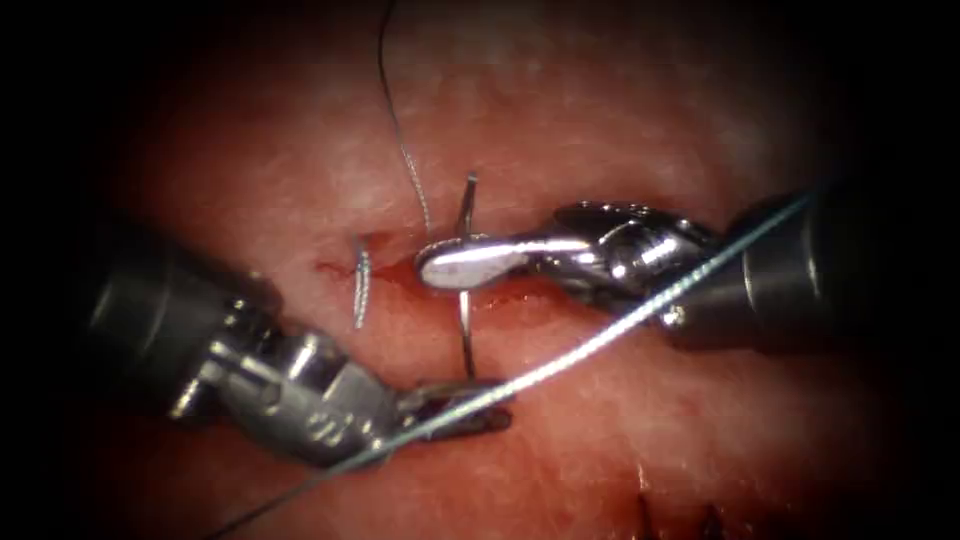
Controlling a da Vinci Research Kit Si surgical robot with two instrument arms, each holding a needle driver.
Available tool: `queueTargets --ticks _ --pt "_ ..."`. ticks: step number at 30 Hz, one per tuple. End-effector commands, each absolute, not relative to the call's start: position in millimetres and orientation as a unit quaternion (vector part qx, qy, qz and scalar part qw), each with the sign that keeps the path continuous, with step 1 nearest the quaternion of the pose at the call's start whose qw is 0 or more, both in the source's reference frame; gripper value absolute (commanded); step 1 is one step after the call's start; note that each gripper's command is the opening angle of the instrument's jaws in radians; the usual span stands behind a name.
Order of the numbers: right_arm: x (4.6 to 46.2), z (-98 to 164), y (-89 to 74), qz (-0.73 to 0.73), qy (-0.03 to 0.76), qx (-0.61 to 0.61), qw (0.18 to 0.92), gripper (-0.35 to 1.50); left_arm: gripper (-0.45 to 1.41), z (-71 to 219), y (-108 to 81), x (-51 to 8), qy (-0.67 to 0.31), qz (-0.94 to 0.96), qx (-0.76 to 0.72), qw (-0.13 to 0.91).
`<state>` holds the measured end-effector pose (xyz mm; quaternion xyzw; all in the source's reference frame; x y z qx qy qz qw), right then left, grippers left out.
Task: Wound Closure
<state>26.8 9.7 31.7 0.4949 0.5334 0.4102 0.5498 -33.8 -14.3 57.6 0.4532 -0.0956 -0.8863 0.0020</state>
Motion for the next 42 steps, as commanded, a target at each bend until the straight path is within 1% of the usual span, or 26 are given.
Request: queueTargets --ticks 1,2,3,4,5,6,7,8,10,12,13,16,17,18,21,26,36,42 --pt "27.2 32.4 9.0 0.414 0.534 0.489 0.552 -0.35 -0.45 57.9 -15.3 -34.0 -0.092 -0.886 0.454 0.001" --pt "27.0 32.5 9.1 0.415 0.538 0.481 0.554 -0.35 -0.45 57.9 -15.3 -34.0 -0.092 -0.887 0.453 0.005" --pt "26.8 32.6 9.3 0.415 0.542 0.472 0.558 -0.35 -0.20 57.8 -15.4 -34.0 -0.085 -0.887 0.454 -0.008" --pt "26.5 32.7 9.6 0.412 0.550 0.462 0.561 -0.35 0.19 57.7 -15.4 -33.9 -0.073 -0.887 0.455 -0.026" --pt "26.3 32.8 9.7 0.410 0.554 0.455 0.564 -0.35 0.46 57.5 -15.3 -33.9 -0.062 -0.887 0.456 -0.044" --pt "26.2 32.9 9.8 0.407 0.559 0.447 0.567 -0.35 0.59 57.4 -15.2 -33.8 -0.049 -0.885 0.458 -0.067" --pt "25.8 33.1 10.1 0.399 0.574 0.419 0.579 -0.35 0.69 56.8 -15.0 -33.5 -0.020 -0.878 0.462 -0.120" --pt "25.7 33.2 10.3 0.392 0.583 0.402 0.587 -0.35 0.79 56.3 -15.0 -33.2 -0.003 -0.873 0.464 -0.149" --pt "25.5 33.3 10.8 0.379 0.600 0.366 0.602 -0.35 0.82 55.3 -15.1 -32.1 0.041 -0.857 0.476 -0.191" --pt "25.3 33.3 11.3 0.374 0.609 0.341 0.611 -0.35 0.72 54.7 -15.0 -30.9 0.085 -0.843 0.485 -0.215" --pt "25.2 33.3 11.5 0.373 0.612 0.336 0.611 -0.35 0.59 54.5 -15.0 -30.4 0.103 -0.839 0.487 -0.220" --pt "25.0 33.1 12.0 0.367 0.631 0.305 0.612 -0.35 -0.27 54.5 -14.4 -28.1 0.138 -0.830 0.493 -0.221" --pt "25.0 33.1 12.1 0.361 0.636 0.296 0.614 -0.35 -0.40 54.9 -14.0 -27.6 0.144 -0.829 0.488 -0.231" --pt "25.0 33.1 12.2 0.355 0.643 0.288 0.614 -0.35 -0.45 55.8 -13.3 -27.1 0.138 -0.835 0.474 -0.241" --pt "25.0 32.9 12.4 0.333 0.656 0.263 0.624 -0.35 -0.45 58.2 -12.2 -26.5 0.132 -0.858 0.433 -0.244" --pt "25.1 32.8 12.5 0.300 0.674 0.224 0.637 -0.35 -0.45 63.0 -12.3 -26.6 0.147 -0.878 0.386 -0.243" --pt "25.4 32.7 12.6 0.278 0.681 0.188 0.651 -0.35 -0.45 66.9 -11.7 -28.6 0.139 -0.885 0.362 -0.256" --pt "25.8 32.6 12.5 0.254 0.679 0.157 0.671 -0.35 -0.45 67.0 -11.3 -30.5 0.123 -0.900 0.322 -0.268"
